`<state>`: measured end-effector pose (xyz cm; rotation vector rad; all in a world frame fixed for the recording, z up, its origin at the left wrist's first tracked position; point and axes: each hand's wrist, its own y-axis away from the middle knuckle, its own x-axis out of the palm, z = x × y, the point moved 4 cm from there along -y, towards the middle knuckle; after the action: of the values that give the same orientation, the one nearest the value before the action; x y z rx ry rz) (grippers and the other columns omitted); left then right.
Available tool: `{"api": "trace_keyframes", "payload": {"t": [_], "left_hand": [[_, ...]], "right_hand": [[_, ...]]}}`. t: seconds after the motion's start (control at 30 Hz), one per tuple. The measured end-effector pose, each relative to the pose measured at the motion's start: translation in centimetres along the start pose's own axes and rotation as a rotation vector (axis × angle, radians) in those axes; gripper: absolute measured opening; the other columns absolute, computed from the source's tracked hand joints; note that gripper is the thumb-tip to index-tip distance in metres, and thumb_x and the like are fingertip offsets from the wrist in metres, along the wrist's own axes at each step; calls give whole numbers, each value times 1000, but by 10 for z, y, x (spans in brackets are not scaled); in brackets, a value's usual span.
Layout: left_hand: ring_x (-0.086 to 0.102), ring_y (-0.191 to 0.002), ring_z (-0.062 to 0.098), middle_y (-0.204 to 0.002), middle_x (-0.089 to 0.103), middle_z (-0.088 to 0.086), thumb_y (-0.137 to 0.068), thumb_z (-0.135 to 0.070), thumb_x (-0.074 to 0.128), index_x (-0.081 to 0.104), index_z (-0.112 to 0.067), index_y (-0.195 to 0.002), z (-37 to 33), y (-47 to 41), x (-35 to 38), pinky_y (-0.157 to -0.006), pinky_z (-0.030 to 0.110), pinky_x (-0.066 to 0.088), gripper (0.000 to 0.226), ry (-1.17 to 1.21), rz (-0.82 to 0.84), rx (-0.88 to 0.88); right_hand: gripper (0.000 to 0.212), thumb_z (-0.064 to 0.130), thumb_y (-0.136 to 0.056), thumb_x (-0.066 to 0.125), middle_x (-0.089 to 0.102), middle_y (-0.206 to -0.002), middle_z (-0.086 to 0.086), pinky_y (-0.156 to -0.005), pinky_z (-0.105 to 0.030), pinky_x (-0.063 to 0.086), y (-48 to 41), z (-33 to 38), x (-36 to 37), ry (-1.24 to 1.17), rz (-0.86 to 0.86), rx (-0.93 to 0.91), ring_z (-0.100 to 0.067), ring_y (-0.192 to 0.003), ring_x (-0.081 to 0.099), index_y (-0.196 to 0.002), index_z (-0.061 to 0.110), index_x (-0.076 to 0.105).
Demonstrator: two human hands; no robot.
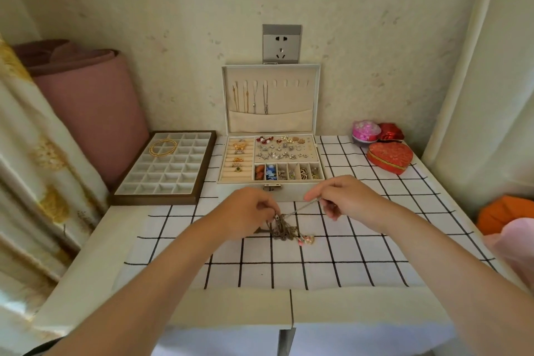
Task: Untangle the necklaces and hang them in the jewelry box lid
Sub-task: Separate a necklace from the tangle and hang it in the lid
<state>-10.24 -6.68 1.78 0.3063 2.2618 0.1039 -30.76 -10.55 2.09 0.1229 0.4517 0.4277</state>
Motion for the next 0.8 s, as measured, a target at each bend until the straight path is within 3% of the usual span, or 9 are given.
{"api": "trace_keyframes", "payload": {"t": [0.1, 0.17, 0.23, 0.37, 0.47, 0.57, 0.7, 0.73, 0.8], "left_hand": [[59, -79, 5, -88, 66, -10, -96, -21, 60, 72, -25, -91, 7, 4, -15, -71, 20, 46, 13, 32, -98, -7], [56, -73, 9, -78, 61, -7, -96, -25, 59, 66, -22, -84, 12, 8, -24, -72, 28, 50, 14, 65, -150, -39], [55, -75, 14, -78, 58, -2, -96, -27, 57, 63, -17, -83, 18, 10, -31, -81, 39, 54, 18, 128, -150, -86], [50, -70, 13, -73, 51, -2, -101, -26, 50, 61, -18, -82, 26, 18, -41, -73, 36, 55, 23, 308, -124, -169], [52, -67, 13, -73, 56, -4, -101, -33, 46, 58, -22, -82, 36, 24, -49, -65, 32, 48, 25, -50, -131, -192], [59, -81, 14, -85, 61, -6, -100, -39, 46, 60, -25, -93, 48, 29, -46, -67, 28, 46, 21, -471, -27, -300], [59, -89, 14, -96, 63, -5, -93, -36, 59, 66, -26, -104, 48, 34, -40, -71, 26, 49, 16, -631, 30, -302], [59, -92, 14, -103, 62, -6, -92, -34, 61, 66, -27, -109, 45, 35, -40, -74, 26, 50, 18, -644, -8, -261], [58, -98, 12, -111, 60, -9, -92, -29, 62, 64, -30, -113, 36, 34, -36, -79, 27, 51, 21, -553, -90, -160]], "right_hand": [[32, 13, -94, 49, 57, -55, 4, -58, -25, 41, 1, 2, 4, 226, 36, 9, -15, -54, 49, -84, 22, 79], [31, 16, -93, 51, 65, -57, 16, -60, -29, 46, 0, 3, 8, 368, 65, 8, -12, -58, 59, -78, 24, 77], [30, 21, -89, 54, 73, -73, 7, -70, -39, 52, -3, 1, 11, 489, 70, 7, -22, -71, 64, -70, 28, 76], [30, 26, -90, 50, 62, -66, 3, -60, -30, 43, -6, -5, 13, 637, 91, 53, -16, -64, 56, -67, 19, 69], [31, 31, -89, 50, 57, -65, 4, -57, -27, 40, -6, -4, 13, 783, 71, 69, -15, -64, 55, -63, 17, 61], [27, 33, -85, 55, 58, -71, 9, -56, -25, 37, -7, -1, 16, 907, 67, 78, -12, -73, 57, -60, 25, 57], [13, 37, -80, 61, 63, -83, 14, -66, -24, 43, -3, 7, 23, 989, 59, 25, -10, -86, 61, -67, 32, 63], [8, 36, -79, 62, 65, -87, 15, -69, -24, 45, -2, 11, 24, 1007, 43, -17, -9, -89, 61, -74, 34, 67], [17, 34, -82, 63, 65, -101, 16, -77, -26, 48, -2, 17, 30, 1039, -7, -148, -10, -97, 60, -96, 36, 73]]}}
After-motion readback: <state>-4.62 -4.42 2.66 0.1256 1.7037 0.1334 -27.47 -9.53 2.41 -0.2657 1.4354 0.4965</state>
